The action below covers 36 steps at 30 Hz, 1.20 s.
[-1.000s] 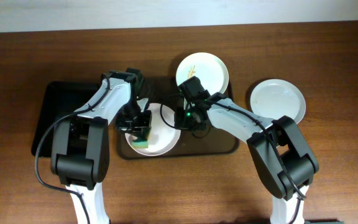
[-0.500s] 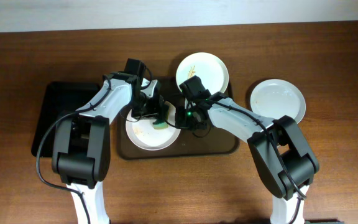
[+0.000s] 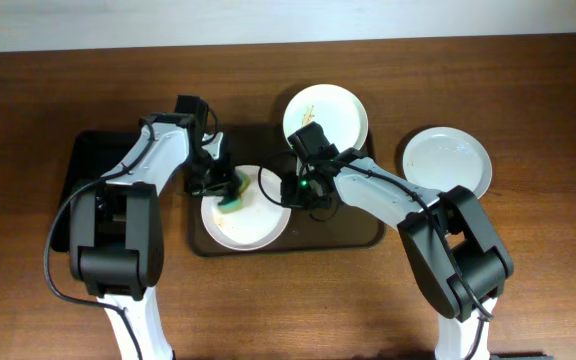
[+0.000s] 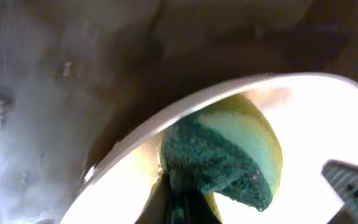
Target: Clean dirty plates on tray and stack at the side
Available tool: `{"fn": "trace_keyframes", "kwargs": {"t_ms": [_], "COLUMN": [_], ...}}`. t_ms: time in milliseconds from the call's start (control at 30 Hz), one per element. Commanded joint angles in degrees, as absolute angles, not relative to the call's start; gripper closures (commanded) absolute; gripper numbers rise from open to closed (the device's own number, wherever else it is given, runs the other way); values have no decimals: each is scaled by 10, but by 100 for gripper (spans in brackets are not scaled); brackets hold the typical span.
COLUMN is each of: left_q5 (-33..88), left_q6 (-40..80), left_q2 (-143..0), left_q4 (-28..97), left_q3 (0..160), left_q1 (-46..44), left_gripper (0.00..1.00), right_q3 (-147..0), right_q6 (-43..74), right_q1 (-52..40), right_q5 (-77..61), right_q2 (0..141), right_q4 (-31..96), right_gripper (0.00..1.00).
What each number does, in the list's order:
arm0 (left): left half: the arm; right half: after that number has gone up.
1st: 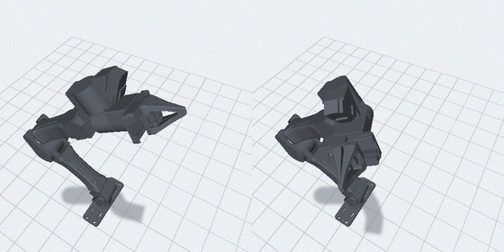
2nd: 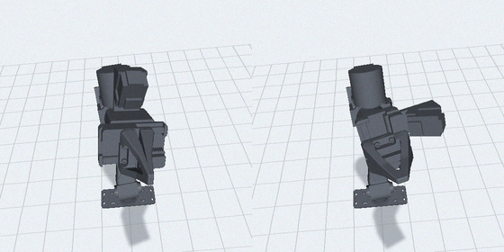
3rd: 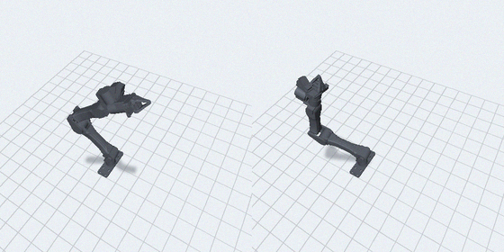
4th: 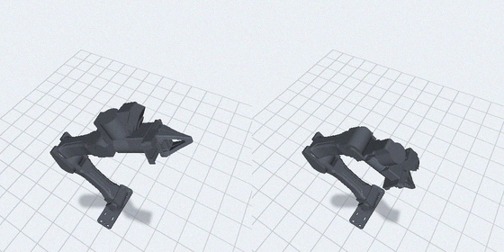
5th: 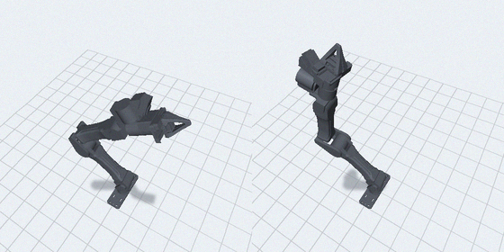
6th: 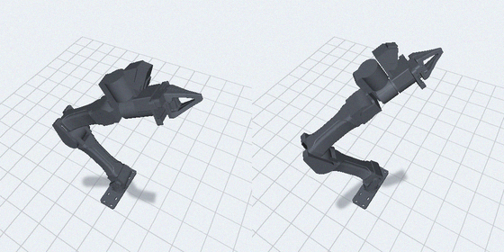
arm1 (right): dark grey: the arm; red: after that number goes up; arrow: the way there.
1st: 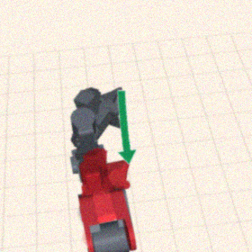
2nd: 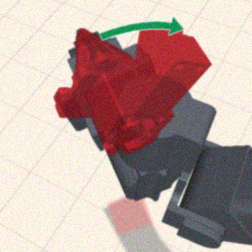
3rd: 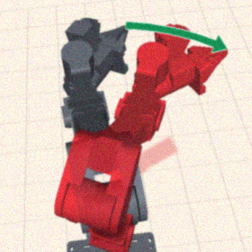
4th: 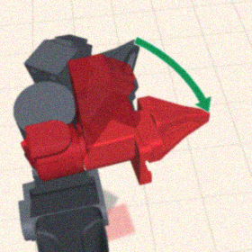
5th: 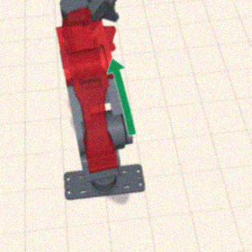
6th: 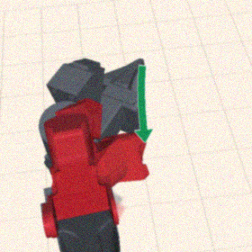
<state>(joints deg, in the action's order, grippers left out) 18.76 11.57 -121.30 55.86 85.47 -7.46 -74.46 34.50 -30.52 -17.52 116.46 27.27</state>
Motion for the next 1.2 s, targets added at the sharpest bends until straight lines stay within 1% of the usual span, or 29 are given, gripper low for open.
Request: {"fn": "trace_keyframes", "kwargs": {"t_ms": [0, 133, 200, 300, 367, 500, 533, 567, 633, 733, 800, 933, 1067, 1167], "left_q5": [125, 183, 194, 270, 297, 299, 273, 216, 143, 76, 25, 8, -49, -50], "left_q6": [79, -4, -11, -45, -47, -44, -20, 31, 78, 93, 125, 126, 147, 148], "left_q2": [-1219, -1219, -1219, -1219, -1219, -1219, -1219, -1219, -1219, -1219, -1219, -1211, -1178, -1164], "left_q4": [616, 694, 699, 679, 650, 579, 558, 533, 499, 439, 413, 430, 508, 529], "left_q3": [845, 845, 845, 845, 845, 844, 844, 844, 844, 844, 845, 898, 997, 1028], "left_q1": [-69, -69, -69, -69, -71, -75, -74, -73, -73, -73, -75, -96, -103, -96], "left_gripper": [97, 98, 98, 99, 100, 100, 100, 99, 100, 100, 99, 100, 99, 100], "right_q3": [-741, -741, -741, -741, -741, -741, -741, -741, -741, -741, -741, -741, -741, -743], "right_q6": [349, 349, 349, 349, 349, 349, 349, 349, 349, 350, 350, 350, 349, 349], "right_q1": [-302, -302, -302, -302, -302, -302, -302, -302, -302, -302, -302, -302, -302, -302], "right_q5": [-161, -162, -161, -161, -161, -161, -161, -161, -161, -161, -161, -163, -163, -163], "right_q2": [1171, 1171, 1171, 1171, 1171, 1171, 1171, 1171, 1171, 1171, 1171, 1171, 1171, 1167], "right_q4": [276, 276, 276, 277, 277, 277, 277, 277, 279, 285, 285, 285, 285, 286], "right_gripper": [96, 96, 96, 96, 96, 96, 96, 96, 96, 96, 96, 96, 96, 96]}}
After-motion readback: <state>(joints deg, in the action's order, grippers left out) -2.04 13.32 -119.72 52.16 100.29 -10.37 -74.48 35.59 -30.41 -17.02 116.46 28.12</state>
